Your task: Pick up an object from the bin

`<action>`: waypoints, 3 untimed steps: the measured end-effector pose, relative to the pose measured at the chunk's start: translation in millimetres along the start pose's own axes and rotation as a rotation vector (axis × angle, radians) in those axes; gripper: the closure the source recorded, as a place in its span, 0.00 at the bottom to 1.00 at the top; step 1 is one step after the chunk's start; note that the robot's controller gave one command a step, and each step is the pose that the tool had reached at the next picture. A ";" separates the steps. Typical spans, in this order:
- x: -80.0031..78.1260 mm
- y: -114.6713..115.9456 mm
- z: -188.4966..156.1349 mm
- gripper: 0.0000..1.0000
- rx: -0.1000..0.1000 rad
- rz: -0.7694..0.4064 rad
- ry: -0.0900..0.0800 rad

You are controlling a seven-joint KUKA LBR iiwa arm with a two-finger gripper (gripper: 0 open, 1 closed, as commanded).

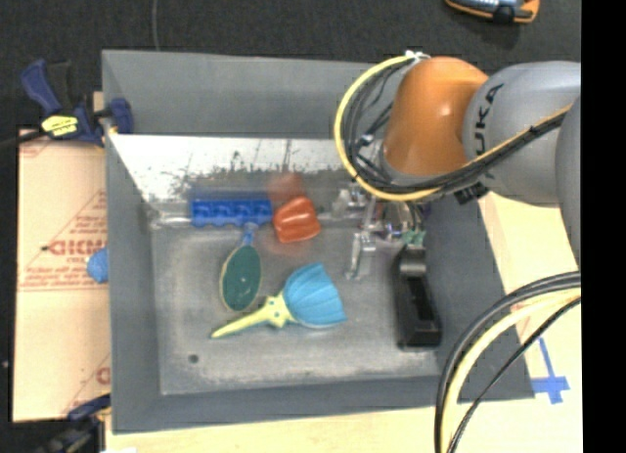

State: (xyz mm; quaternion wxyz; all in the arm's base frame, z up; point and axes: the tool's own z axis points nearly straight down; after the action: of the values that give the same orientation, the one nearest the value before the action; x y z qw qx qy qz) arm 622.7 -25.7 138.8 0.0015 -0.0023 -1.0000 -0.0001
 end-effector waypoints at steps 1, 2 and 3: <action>-1.5 -0.2 -5.2 0.00 0.001 -0.001 -0.008; 21.9 65.2 68.5 0.00 0.000 -0.125 -0.006; 34.1 75.0 13.2 0.00 0.001 -0.001 -0.019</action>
Offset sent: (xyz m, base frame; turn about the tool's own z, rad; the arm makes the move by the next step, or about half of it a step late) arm -0.0224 0.0654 -0.0688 -0.1243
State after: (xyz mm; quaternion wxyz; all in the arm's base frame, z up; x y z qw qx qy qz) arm 588.9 49.4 125.7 -0.0080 -0.0019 -1.0000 0.0003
